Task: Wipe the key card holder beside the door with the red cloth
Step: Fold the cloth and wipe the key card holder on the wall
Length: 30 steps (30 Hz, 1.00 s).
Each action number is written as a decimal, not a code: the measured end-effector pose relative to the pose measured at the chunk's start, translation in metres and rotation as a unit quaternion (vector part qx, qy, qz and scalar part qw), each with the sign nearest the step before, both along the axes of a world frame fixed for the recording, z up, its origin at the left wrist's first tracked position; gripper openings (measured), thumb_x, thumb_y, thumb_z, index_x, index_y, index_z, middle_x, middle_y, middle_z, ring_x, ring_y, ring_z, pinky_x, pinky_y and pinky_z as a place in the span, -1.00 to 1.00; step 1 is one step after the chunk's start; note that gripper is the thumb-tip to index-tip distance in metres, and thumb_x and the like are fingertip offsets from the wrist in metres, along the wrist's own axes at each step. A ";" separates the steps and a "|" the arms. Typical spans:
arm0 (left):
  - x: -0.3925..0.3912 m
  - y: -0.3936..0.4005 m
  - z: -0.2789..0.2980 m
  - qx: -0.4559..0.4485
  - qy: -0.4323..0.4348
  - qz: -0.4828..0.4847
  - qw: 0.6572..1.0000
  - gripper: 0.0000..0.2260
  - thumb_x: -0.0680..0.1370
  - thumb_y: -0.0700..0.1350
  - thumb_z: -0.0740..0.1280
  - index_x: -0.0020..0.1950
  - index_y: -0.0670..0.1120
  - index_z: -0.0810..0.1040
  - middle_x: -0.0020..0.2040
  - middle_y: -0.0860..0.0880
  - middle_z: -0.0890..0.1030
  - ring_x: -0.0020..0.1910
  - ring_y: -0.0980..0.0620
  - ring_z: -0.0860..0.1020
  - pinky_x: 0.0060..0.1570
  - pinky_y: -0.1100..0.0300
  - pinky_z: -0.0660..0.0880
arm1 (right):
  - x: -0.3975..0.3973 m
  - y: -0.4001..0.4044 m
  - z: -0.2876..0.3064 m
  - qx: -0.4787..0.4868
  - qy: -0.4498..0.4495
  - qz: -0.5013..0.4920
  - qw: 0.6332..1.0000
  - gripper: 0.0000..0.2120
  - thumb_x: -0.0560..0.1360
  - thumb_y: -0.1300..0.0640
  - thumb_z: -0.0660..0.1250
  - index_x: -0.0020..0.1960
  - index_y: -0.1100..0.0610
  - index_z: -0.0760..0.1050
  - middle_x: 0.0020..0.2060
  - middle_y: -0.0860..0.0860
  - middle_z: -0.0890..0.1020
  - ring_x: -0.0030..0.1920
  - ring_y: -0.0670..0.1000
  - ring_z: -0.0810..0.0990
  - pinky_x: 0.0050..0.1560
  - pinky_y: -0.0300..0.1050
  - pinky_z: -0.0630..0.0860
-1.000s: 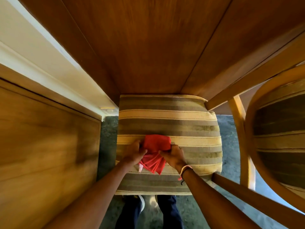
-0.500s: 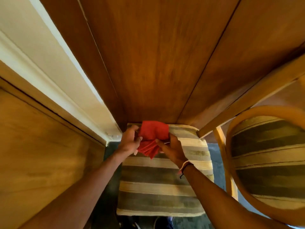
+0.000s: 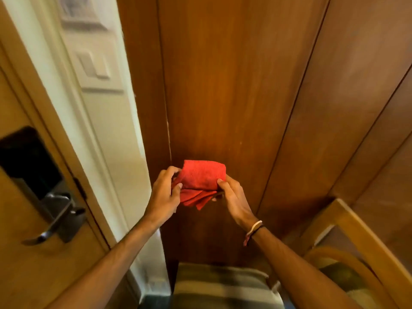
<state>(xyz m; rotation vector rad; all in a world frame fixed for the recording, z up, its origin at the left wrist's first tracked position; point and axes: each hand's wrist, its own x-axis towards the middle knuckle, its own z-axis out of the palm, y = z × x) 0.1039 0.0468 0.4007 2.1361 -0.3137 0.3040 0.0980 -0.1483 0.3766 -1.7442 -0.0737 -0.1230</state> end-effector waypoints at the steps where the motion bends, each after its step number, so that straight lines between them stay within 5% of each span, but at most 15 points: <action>1: -0.001 0.003 0.018 -0.014 -0.011 0.007 1.000 -0.74 0.61 -0.26 0.23 0.30 -0.15 0.43 0.22 -0.15 0.48 0.22 -0.03 0.49 0.16 0.17 0.49 | 0.002 0.004 0.018 -0.001 -0.022 0.005 1.000 -0.77 0.60 -0.02 0.14 0.03 0.00 0.55 -0.15 -0.01 0.62 -0.16 0.00 0.63 -0.16 -0.20 0.57; 5: -0.002 0.018 0.090 -0.073 -0.076 0.022 0.994 -0.68 0.60 -0.31 0.22 0.35 -0.13 0.38 0.29 -0.15 0.49 0.28 -0.06 0.50 0.26 0.04 0.54 | 0.015 0.018 0.096 0.001 -0.108 0.022 0.994 -0.78 0.70 0.17 0.19 0.27 0.12 0.56 -0.01 -0.07 0.65 -0.05 -0.13 0.61 -0.12 -0.32 0.56; 9: -0.003 0.033 0.141 -0.134 -0.116 0.028 0.984 -0.64 0.59 -0.34 0.22 0.34 -0.06 0.30 0.26 -0.03 0.46 0.19 0.00 0.57 0.12 -0.01 0.62 | 0.021 0.031 0.155 0.013 -0.170 0.026 0.985 -0.87 0.64 0.29 0.29 0.05 0.12 0.58 -0.09 -0.08 0.63 -0.17 -0.30 0.61 -0.18 -0.40 0.53; 11: -0.003 0.042 0.158 -0.149 -0.127 0.028 0.980 -0.66 0.59 -0.34 0.22 0.30 -0.04 0.30 0.15 0.05 0.50 -0.06 0.15 0.66 -0.08 -0.01 0.68 | 0.025 0.039 0.177 0.026 -0.196 0.018 0.980 -0.86 0.60 0.34 0.33 -0.03 0.14 0.58 -0.15 -0.08 0.64 -0.24 -0.32 0.64 -0.21 -0.42 0.55; 13: 0.000 0.050 0.171 -0.153 -0.140 0.033 0.978 -0.67 0.58 -0.33 0.23 0.27 -0.04 0.33 0.05 0.13 0.51 -0.24 0.26 0.66 -0.23 0.05 0.68 | 0.031 0.050 0.194 0.052 -0.211 0.009 0.976 -0.92 0.58 0.37 0.36 0.02 0.25 0.59 -0.16 -0.06 0.66 -0.26 -0.28 0.68 -0.19 -0.38 0.61; 16: 0.004 0.059 0.186 -0.159 -0.181 0.060 0.969 -0.72 0.55 -0.30 0.28 0.22 -0.06 0.41 0.04 0.12 0.53 -0.10 0.23 0.62 -0.24 0.36 0.61 | 0.036 0.071 0.216 0.095 -0.227 -0.005 0.969 -0.85 0.56 0.37 0.40 0.12 0.37 0.59 -0.16 0.00 0.71 -0.27 -0.19 0.70 -0.18 -0.31 0.66; 20: 0.005 0.068 0.203 -0.213 -0.198 0.064 0.955 -0.71 0.53 0.02 0.37 0.22 0.00 0.46 0.02 0.15 0.58 -0.05 0.16 0.62 -0.25 0.43 0.57 | 0.042 0.100 0.236 0.128 -0.236 -0.009 0.963 -0.87 0.54 0.32 0.45 0.08 0.31 0.63 -0.03 0.21 0.76 -0.14 0.08 0.76 -0.11 -0.09 0.71; 22: 0.006 0.077 0.212 -0.234 -0.220 0.082 0.944 -0.65 0.49 0.11 0.35 0.21 0.00 0.50 0.02 0.14 0.61 -0.03 0.16 0.62 -0.21 0.40 0.59 | 0.045 0.114 0.243 0.126 -0.250 -0.001 0.960 -0.88 0.52 0.31 0.47 0.06 0.28 0.64 -0.01 0.19 0.77 -0.08 0.14 0.79 -0.04 -0.06 0.74; 25: 0.015 0.093 0.223 -0.233 -0.250 0.120 0.932 -0.75 0.52 0.01 0.40 0.16 -0.01 0.53 0.01 0.07 0.64 0.05 0.10 0.62 -0.04 0.19 0.65 | 0.050 0.127 0.250 0.113 -0.252 0.020 0.961 -0.88 0.50 0.32 0.49 0.02 0.23 0.63 0.01 0.22 0.74 -0.01 0.21 0.77 0.05 0.04 0.73; 30: 0.040 0.114 0.244 -0.246 -0.280 0.157 0.914 -0.68 0.50 -0.14 0.44 0.13 0.08 0.38 -0.07 0.04 0.66 -0.07 0.02 0.69 -0.12 0.13 0.68 | 0.055 0.140 0.265 0.028 -0.241 0.066 0.968 -0.75 0.45 0.32 0.54 0.08 0.19 0.58 0.04 0.15 0.71 0.04 0.12 0.75 0.07 -0.03 0.73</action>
